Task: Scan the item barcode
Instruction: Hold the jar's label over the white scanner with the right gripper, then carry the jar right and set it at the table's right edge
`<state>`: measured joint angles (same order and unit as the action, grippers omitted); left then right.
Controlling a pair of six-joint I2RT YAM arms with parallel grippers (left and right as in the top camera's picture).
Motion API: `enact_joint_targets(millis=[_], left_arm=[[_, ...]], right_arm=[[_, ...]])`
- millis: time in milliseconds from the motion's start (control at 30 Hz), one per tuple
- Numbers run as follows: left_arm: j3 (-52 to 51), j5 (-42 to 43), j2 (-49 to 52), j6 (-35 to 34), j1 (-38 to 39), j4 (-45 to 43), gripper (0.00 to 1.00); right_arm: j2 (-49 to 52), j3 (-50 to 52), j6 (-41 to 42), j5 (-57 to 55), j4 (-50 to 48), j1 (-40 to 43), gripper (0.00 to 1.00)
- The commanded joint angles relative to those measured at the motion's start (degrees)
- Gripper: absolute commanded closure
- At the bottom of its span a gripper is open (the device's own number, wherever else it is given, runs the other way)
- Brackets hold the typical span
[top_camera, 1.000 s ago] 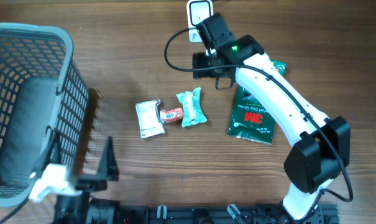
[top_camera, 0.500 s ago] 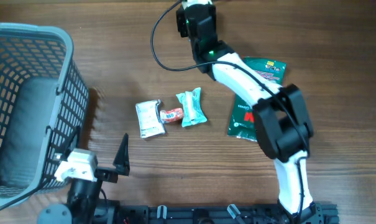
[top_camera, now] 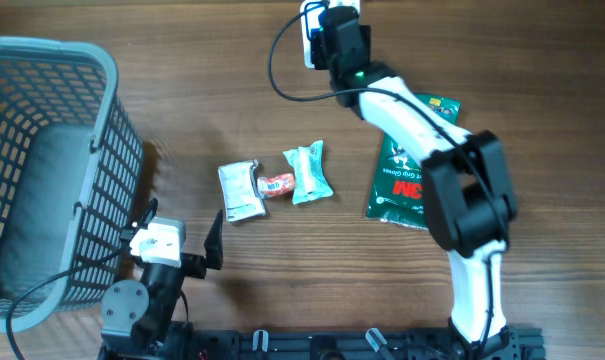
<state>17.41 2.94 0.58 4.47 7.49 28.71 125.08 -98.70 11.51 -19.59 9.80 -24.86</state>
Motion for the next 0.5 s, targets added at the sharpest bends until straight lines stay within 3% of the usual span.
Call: enact_joint_targets(millis=[0, 100, 233, 367, 467], left_arm=[[-0.33, 0.70, -0.09, 1.07, -0.22, 2.93, 0.00], [-0.33, 0.70, -0.09, 1.09, -0.22, 5.64, 0.00], [-0.33, 0.68, -0.09, 1.09, -0.22, 7.85, 0.00], [-0.33, 0.68, -0.09, 1.09, -0.22, 14.97, 0.00], [-0.33, 0.68, -0.09, 1.09, -0.22, 20.11, 0.00]], right_arm=[[-13.40, -1.11, 6.19, -0.33, 12.04, 7.02, 0.44], [-18.60, -1.11, 10.29, 4.57, 29.09, 17.49, 0.44], [-17.81, -0.94, 10.88, 11.85, 41.97, 32.24, 0.42], [-13.86, -0.94, 9.97, 17.75, 47.28, 48.43, 0.43], [-9.11, -0.90, 11.13, 18.40, 49.20, 55.49, 0.45]])
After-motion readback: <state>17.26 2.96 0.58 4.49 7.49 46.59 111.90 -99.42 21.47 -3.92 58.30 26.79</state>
